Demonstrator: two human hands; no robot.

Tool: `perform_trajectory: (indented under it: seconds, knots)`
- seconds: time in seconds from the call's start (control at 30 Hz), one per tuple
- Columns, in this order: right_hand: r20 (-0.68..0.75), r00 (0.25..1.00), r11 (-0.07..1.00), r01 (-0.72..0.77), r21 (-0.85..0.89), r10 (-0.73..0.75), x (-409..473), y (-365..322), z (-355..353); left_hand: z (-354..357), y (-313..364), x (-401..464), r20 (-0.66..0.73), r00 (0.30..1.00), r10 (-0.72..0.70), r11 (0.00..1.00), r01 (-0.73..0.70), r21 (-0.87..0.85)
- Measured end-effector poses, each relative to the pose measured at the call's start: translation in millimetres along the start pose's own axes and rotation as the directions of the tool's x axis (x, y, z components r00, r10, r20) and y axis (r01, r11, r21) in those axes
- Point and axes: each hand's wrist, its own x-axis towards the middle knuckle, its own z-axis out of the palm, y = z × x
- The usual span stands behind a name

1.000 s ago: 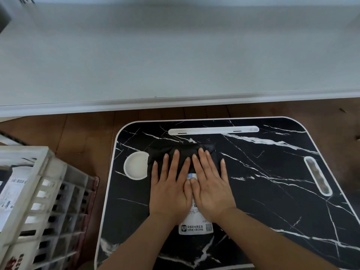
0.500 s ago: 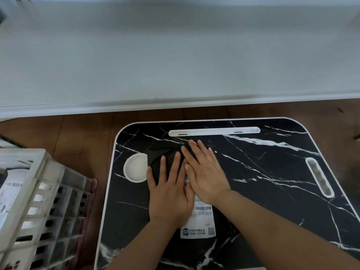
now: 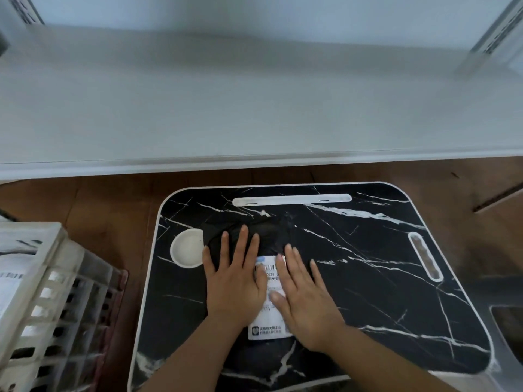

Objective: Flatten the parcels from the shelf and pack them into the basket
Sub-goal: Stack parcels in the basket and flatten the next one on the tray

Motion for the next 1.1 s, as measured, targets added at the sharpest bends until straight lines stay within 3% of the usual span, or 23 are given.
perform_trajectory:
  seconds: [0.1,0.17,0.23,0.43,0.57,0.63,0.7,0.77,0.8,0.87,0.93,0.97,1.0,1.1]
  knots:
    - [0.069,0.993,0.995,-0.093,-0.028,0.095,-11,-3,-6,-10,-1,-2,0.042,0.999,-0.006,1.000,0.006,0.001]
    - [0.003,0.998,0.998,-0.062,-0.020,0.062,-9,-7,-5,-15,-4,-10,0.065,0.998,-0.018,0.999,0.016,0.031]
    - [0.078,0.995,0.998,-0.070,-0.001,0.070,-11,-10,-12,-15,-4,-28,0.077,0.996,-0.039,0.999,0.038,0.014]
    - [0.125,0.988,0.995,-0.092,-0.032,0.095,-13,-10,-9,-1,-9,-70,0.104,0.994,-0.012,1.000,0.011,0.009]
    - [0.127,0.988,0.995,-0.084,-0.044,0.089,-10,-5,-4,0,-8,-68,0.098,0.995,-0.004,0.999,0.000,0.033]
    - [0.063,0.995,0.993,-0.071,-0.092,0.077,-10,-4,4,1,-8,-68,0.091,0.996,-0.003,0.999,0.000,0.036]
    - [0.048,0.991,0.991,-0.126,-0.054,0.129,-8,-7,0,1,-8,-67,0.103,0.995,-0.007,0.999,0.002,0.041]
    - [0.032,0.998,0.997,-0.049,-0.067,0.051,-8,-4,-2,-1,-9,-68,0.126,0.992,-0.004,0.999,-0.002,0.047]
    - [0.110,0.994,0.999,-0.025,-0.046,0.030,-12,-1,-5,-2,-9,-68,0.127,0.992,-0.001,0.999,-0.005,0.051]
    - [0.079,0.996,0.995,0.054,-0.078,-0.047,-19,8,-5,-2,-10,-69,0.122,0.992,0.016,0.999,-0.021,0.048]
    - [0.092,0.996,0.992,0.009,-0.125,0.002,-25,12,-4,-2,-11,-68,0.140,0.990,0.007,0.999,-0.012,0.036]
    - [0.128,0.992,0.994,0.015,-0.107,-0.001,-27,14,-7,-3,-10,-66,0.168,0.986,-0.005,1.000,0.001,0.022]
    - [0.062,0.996,0.993,0.063,-0.101,-0.057,-27,16,-1,-4,-10,-66,0.181,0.983,-0.014,1.000,0.011,0.017]
    - [-0.003,0.998,0.992,-0.063,0.114,0.063,-29,6,-9,-14,-14,-61,0.224,0.974,0.008,1.000,-0.011,0.011]
